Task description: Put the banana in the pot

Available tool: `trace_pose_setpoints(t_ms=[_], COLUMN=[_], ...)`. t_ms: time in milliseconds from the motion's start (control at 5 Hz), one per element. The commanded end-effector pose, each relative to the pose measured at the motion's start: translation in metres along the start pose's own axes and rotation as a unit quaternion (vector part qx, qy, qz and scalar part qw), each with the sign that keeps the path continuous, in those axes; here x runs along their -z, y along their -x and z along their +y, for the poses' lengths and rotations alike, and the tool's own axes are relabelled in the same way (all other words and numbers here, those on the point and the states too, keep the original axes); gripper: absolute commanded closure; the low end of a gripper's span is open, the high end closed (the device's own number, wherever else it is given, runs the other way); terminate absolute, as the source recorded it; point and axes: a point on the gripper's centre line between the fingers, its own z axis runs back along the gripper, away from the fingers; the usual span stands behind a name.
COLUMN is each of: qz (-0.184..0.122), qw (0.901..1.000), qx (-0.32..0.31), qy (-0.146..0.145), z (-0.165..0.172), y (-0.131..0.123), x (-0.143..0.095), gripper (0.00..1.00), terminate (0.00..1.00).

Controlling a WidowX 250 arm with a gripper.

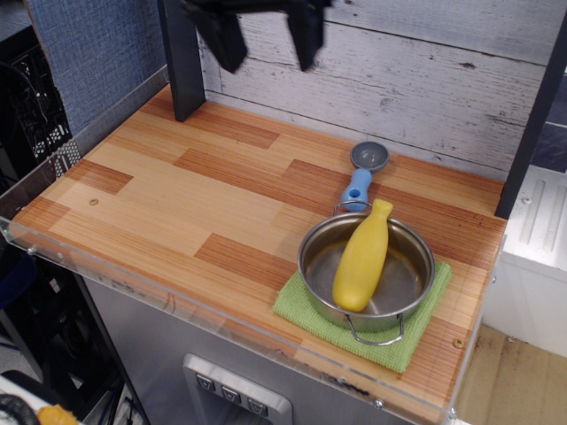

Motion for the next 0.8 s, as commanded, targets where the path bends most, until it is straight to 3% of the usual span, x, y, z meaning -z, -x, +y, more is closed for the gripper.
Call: trace_pose_setpoints(t_ms=[0,200,600], qz=[0.043,0.069,0.069], qw=[0.9921,0.9818,0.9818], qx=[0.105,0.172,0.172], qy=[0.052,0.040,0.040], z=[0.0019,0.0025,0.0025], y=[-0.0002,-0.0043,-0.0043], x=[-0.0218,-0.0243,-0.0243], gripper=[0.00,0.00,0.00], terminate=[0.00,0.00,0.00])
